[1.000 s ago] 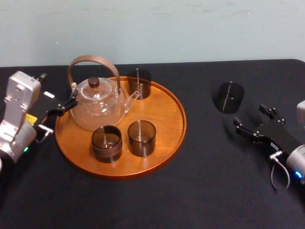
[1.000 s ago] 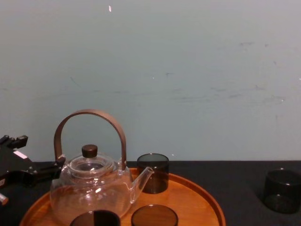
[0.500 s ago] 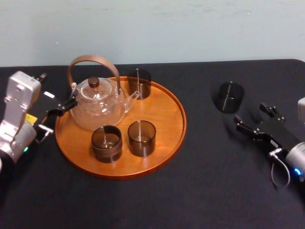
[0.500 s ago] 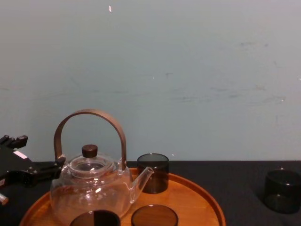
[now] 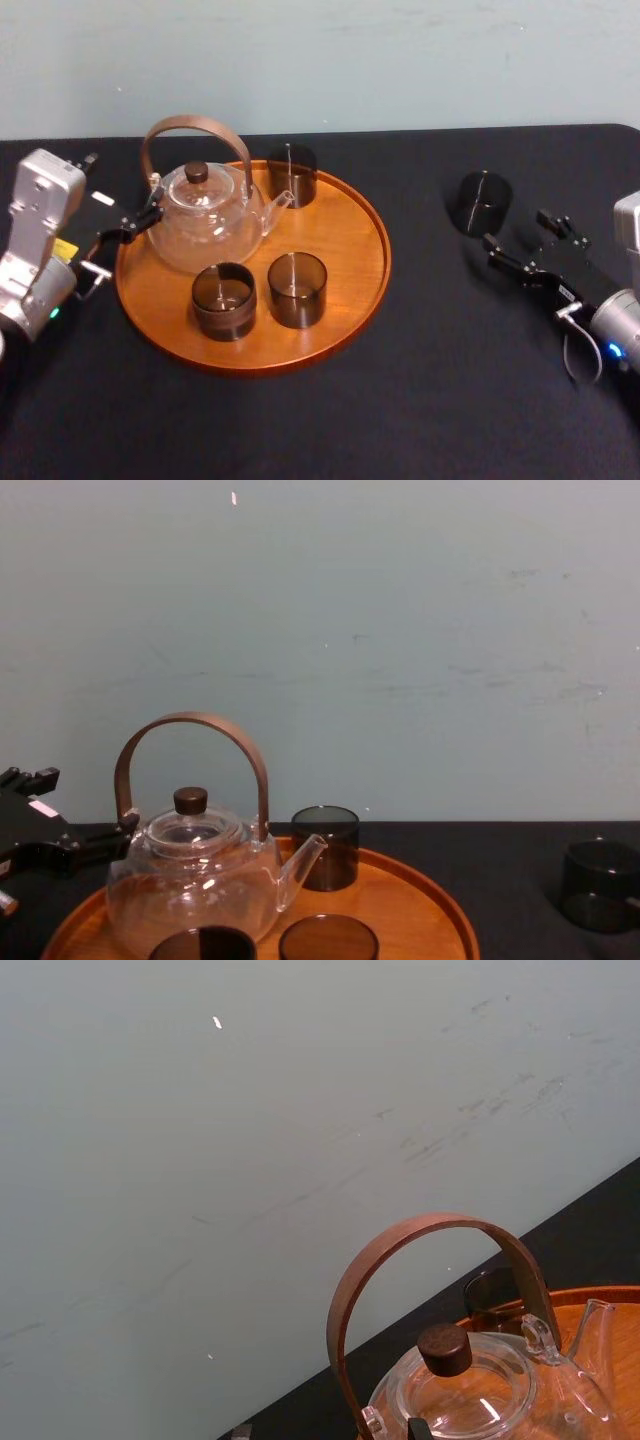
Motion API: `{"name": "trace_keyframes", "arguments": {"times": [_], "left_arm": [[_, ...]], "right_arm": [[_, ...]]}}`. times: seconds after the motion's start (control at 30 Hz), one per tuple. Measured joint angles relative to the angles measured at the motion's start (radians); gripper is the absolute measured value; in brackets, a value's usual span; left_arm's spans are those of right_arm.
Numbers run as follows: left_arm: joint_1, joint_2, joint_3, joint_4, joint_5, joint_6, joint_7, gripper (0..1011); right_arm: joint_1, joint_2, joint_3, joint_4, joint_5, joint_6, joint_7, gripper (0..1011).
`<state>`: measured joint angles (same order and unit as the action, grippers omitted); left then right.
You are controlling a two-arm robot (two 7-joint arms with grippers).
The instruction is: Pick up the glass from the table and place it on the tray.
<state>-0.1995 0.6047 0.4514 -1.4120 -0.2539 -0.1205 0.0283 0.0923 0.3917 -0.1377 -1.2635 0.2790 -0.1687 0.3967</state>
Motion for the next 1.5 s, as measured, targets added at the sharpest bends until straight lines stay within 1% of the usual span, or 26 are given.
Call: {"name": "trace_keyframes", "arguments": {"times": [0.3,0.6,0.7,0.87,1.5], "left_arm": [[0.0,0.0,0.0,0.0,0.0,0.0,0.0,1009],[0.0,0.0,0.0,0.0,0.0,0.0,0.0,1009],[0.0,0.0,0.0,0.0,0.0,0.0,0.0,1009],[0.0,0.0,0.0,0.0,0.0,0.0,0.0,1010],[0.0,0.0,0.0,0.0,0.0,0.0,0.0,1010]], "right_arm": [[0.051,-0.011,-0.012,0.05,-0.015,0.005,0.0,1002],[0.125,-0.027,-0.03,0.125,-0.03,0.012,0.003,1002],[0.156,-0.035,-0.038,0.16,-0.038,0.013,0.003,1002],[0.182,-0.044,-0.044,0.195,-0.044,0.012,0.004,1002],[0.285,-0.076,-0.055,0.342,-0.026,-0.006,0.053,1002]]}}
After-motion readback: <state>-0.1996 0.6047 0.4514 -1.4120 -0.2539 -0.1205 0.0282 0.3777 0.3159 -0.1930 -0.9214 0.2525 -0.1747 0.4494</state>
